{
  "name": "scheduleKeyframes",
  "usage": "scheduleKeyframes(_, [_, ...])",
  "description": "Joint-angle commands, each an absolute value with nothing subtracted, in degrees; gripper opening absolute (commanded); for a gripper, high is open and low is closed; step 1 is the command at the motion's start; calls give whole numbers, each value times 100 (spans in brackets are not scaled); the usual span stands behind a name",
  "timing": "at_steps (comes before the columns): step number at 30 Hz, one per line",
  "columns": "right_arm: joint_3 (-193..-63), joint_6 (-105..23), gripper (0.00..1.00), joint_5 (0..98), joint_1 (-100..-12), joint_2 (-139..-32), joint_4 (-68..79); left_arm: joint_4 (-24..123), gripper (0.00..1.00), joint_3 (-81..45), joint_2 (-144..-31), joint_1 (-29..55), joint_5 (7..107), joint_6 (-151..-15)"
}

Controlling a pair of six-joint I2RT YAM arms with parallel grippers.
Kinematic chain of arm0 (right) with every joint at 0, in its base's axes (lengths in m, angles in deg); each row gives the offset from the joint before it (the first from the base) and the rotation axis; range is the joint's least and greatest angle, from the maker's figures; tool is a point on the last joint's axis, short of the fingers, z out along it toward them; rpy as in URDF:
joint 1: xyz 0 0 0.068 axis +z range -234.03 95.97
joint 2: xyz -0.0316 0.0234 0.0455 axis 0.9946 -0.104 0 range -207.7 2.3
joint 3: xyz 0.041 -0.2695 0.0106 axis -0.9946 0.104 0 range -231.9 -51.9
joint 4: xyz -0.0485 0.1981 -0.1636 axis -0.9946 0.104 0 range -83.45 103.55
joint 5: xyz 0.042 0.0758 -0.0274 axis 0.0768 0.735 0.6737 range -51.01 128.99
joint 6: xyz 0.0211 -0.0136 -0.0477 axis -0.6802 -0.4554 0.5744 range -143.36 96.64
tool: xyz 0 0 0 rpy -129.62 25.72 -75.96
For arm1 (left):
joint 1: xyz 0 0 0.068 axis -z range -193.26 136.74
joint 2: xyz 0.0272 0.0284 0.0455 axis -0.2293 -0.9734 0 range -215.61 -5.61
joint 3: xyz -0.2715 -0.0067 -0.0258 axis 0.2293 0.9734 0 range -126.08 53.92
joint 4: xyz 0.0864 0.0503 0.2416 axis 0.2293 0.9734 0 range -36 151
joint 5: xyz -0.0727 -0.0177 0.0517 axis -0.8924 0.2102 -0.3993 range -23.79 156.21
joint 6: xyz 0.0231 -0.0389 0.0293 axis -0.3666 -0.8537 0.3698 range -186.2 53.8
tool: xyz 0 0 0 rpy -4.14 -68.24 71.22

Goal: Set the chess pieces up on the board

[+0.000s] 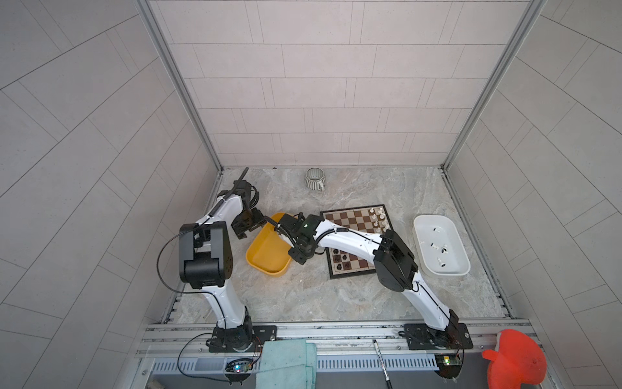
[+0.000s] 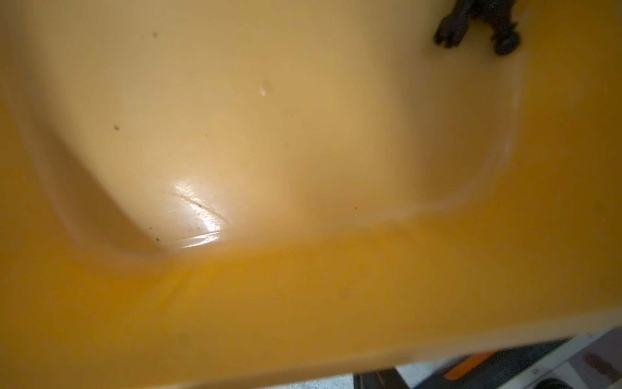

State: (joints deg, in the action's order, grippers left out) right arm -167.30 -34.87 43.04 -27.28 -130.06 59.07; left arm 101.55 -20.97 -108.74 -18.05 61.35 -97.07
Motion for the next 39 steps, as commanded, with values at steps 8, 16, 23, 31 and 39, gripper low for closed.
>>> scheduleKeyframes(8, [-16084,-4095,48,4188,-3182,-11410,5751,10828,100,-2275,-9505,-1904,6265,-9401])
scheduleKeyframes(16, [-14546,-4503,65,4827,-4045,-9614,5042,10597,83,-2307,-9043,-832,5590,-9042])
scheduleKeyframes(23, [-12465,-4695,86,5230,-4841,-7528,3765,10292,54,-2716,-10344,-470,5516,-9134])
scheduleKeyframes(31, [-11602,-4745,84,5862,-5731,-6398,3828,10219,39,-3487,-11694,-293,5771,-9232])
scheduleKeyframes(39, [-11400,-4732,82,6146,-6029,-6221,3816,10178,34,-3923,-12322,-157,5947,-9400])
